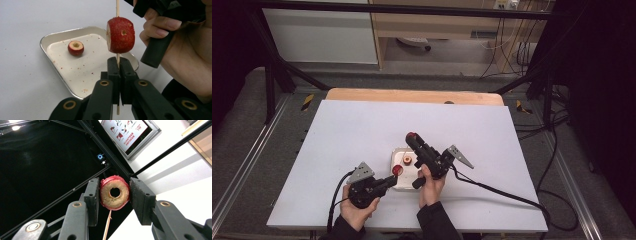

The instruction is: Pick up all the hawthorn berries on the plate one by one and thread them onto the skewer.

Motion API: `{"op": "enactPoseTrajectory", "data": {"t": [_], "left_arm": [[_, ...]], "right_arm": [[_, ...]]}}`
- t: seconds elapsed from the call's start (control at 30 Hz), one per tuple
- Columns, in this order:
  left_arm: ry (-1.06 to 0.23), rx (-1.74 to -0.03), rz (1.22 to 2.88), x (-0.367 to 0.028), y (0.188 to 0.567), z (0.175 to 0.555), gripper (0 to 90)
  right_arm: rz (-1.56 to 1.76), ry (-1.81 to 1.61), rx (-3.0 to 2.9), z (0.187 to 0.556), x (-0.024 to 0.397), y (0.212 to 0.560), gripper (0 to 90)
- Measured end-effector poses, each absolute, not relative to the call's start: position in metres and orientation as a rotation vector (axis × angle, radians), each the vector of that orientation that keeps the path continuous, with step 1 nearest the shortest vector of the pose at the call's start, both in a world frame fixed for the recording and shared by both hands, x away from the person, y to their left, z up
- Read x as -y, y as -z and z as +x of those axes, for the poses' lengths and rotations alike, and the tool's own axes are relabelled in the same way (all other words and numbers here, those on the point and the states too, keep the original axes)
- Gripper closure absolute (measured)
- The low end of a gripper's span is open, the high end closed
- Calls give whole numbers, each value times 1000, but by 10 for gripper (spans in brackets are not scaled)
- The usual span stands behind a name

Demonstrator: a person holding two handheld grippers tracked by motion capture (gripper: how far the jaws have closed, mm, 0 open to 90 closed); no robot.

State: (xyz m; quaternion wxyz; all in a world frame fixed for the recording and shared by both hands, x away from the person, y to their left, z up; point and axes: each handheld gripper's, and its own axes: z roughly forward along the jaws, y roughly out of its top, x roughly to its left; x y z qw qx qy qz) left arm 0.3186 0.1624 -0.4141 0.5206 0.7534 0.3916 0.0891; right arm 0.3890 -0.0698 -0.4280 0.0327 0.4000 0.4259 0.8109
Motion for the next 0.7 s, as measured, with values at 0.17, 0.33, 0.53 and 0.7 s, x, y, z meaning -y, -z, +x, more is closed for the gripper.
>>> {"op": "enactPoseTrajectory", "data": {"t": [0.17,0.33,0.53,0.7], "left_arm": [[-207,-942,1808,-161,415,319,881],[-200,-948,1795,-162,414,319,881],[-187,-955,1791,-160,415,319,881],[-180,-970,1771,-159,415,320,882]], "right_arm": [[1238,-2502,-1300,389,69,429,613],[1235,-2503,-1303,388,68,430,613],[1234,-2501,-1311,388,67,432,614],[1236,-2500,-1323,385,65,434,613]]}}
